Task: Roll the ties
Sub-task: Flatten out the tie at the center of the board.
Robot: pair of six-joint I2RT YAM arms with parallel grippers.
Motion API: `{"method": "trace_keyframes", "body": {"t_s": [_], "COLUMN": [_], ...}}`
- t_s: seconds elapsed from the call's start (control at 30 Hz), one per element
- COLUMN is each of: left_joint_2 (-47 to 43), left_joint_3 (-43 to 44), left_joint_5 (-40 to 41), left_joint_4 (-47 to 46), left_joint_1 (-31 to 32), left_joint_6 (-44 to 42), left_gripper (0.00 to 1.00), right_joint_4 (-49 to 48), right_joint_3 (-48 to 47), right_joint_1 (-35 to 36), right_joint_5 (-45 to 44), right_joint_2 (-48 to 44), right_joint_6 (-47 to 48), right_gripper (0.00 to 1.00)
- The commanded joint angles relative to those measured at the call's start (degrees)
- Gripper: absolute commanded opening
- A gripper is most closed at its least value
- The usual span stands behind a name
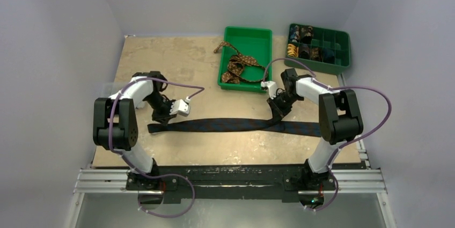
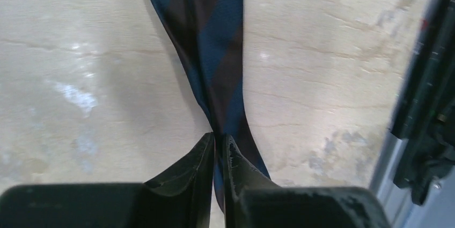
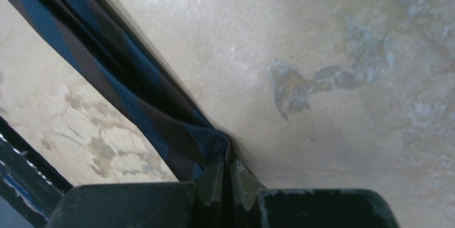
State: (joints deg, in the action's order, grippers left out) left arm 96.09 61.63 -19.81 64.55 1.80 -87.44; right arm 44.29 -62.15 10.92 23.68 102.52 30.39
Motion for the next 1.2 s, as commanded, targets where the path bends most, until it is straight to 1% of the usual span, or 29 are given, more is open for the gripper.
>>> {"method": "trace_keyframes", "body": {"t_s": [0.0,0.03,0.07,0.1,0.13,0.17,0.23,0.3,0.33,0.37,0.43,0.47,0.53,0.6,0.63,0.7,0.73,0.77,0.8,0.83,0.9,0.93,0.97,1.0,1.1,1.13,1.17], "left_joint_2": [-1.96,-2.61,-3.22,-3.47,-3.55,-3.92,-5.72,-9.02,-10.74,-12.12,-14.56,-15.85,-19.44,-23.76,-25.6,-28.29,-28.51,-27.88,-26.43,-25.0,-22.67,-22.22,-22.95,-24.94,-32.39,-32.59,-31.52], "left_joint_3": [-0.71,-1.44,-2.03,-2.3,-1.89,-0.34,1.69,2.04,2.12,2.47,4.03,4.79,4.53,1.69,-0.01,-2.77,-2.75,-1.59,1.06,3.67,7.98,9.19,9.52,7.79,-0.98,-1.3,0.86], "left_joint_5": [-0.53,-0.56,-0.53,-0.35,-0.86,-3.46,-8.87,-11.32,-11.52,-12.03,-14.58,-16.13,-19.24,-20.72,-21.93,-22.61,-22.6,-22.46,-21.63,-19.98,-20.26,-15.41,-13.02,-11.34,-8.42,-7.92,-8.44], "left_joint_4": [10.15,10.16,9.6,8.69,8.1,8.02,6.87,2.56,-0.36,-2.77,-7.25,-11.05,-22.15,-35.83,-42.75,-49.53,-49.57,-47.41,-44.47,-41.38,-36.11,-35.46,-35.27,-37.53,-50.55,-51.36,-48.52], "left_joint_1": [0.62,0.65,0.66,0.62,0.43,0.21,0.32,2.23,4.33,5.78,8.02,8.8,9.45,10.33,11.26,13.98,15.78,17.64,19.49,21.47,23.11,24.14,24.77,24.94,24.91,24.91,24.96], "left_joint_6": [0.16,0.46,1.3,2.87,4.18,5.58,8.51,12.72,15.82,18.72,24.61,29.64,41.85,53.42,56.05,59.8,60.1,60.1,60.35,60.89,62.67,64.85,64.91,64.62,64.51,65.93,66.48], "left_gripper": [0.05,0.01,0.0,0.0,0.03,0.12,0.34,0.53,0.57,0.65,0.88,0.96,1.0,1.0,1.0,1.0,1.0,1.0,1.0,1.0,1.0,1.0,1.0,1.0,1.0,1.0,1.0], "right_joint_4": [0.33,0.65,1.41,2.27,3.15,3.81,5.72,7.85,9.16,10.5,12.31,12.95,13.71,13.97,13.41,12.74,13.08,13.28,13.61,14.14,15.04,15.46,15.84,16.13,15.29,15.47,16.14], "right_joint_3": [4.71,4.59,4.16,3.44,2.69,1.78,0.28,-1.36,-2.1,-2.93,-4.04,-4.51,-4.65,-3.83,-2.93,-1.87,-2.18,-2.4,-2.53,-2.8,-3.21,-3.24,-3.35,-3.41,-2.74,-2.82,-3.18], "right_joint_1": [-1.6,-1.82,-1.9,-1.87,-1.89,-1.87,-1.86,-1.86,-1.89,-1.87,-1.86,-1.9,-1.91,-2.33,-2.7,-3.76,-4.32,-4.49,-4.54,-4.48,-4.52,-4.55,-4.51,-4.59,-4.67,-4.87,-5.45], "right_joint_5": [-10.98,-10.9,-10.34,-8.9,-7.44,-6.81,-2.78,1.72,3.74,6.07,8.95,11.09,13.61,15.01,14.96,13.68,13.54,12.93,11.27,10.57,10.58,10.4,10.04,9.8,5.4,3.64,2.29], "right_joint_2": [-1.33,-1.5,-1.6,-1.68,-1.97,-2.42,-3.47,-4.63,-5.44,-6.37,-8.25,-8.79,-9.25,-9.19,-9.04,-7.96,-6.86,-5.96,-4.83,-4.04,-3.36,-3.72,-4.32,-5.31,-8.83,-9.47,-9.78], "right_joint_6": [8.05,8.77,9.19,9.32,9.22,8.87,7.66,6.57,6.27,6.03,4.62,3.41,1.12,0.47,0.07,-0.37,-0.06,0.26,0.62,1.17,2.03,2.48,2.98,3.55,5.05,5.9,7.05], "right_gripper": [0.0,0.0,0.0,0.0,0.0,0.0,0.0,0.0,0.0,0.0,0.0,0.0,0.0,0.0,0.0,0.0,0.0,0.0,0.05,0.14,0.26,0.32,0.39,0.43,0.51,0.51,0.51]}}
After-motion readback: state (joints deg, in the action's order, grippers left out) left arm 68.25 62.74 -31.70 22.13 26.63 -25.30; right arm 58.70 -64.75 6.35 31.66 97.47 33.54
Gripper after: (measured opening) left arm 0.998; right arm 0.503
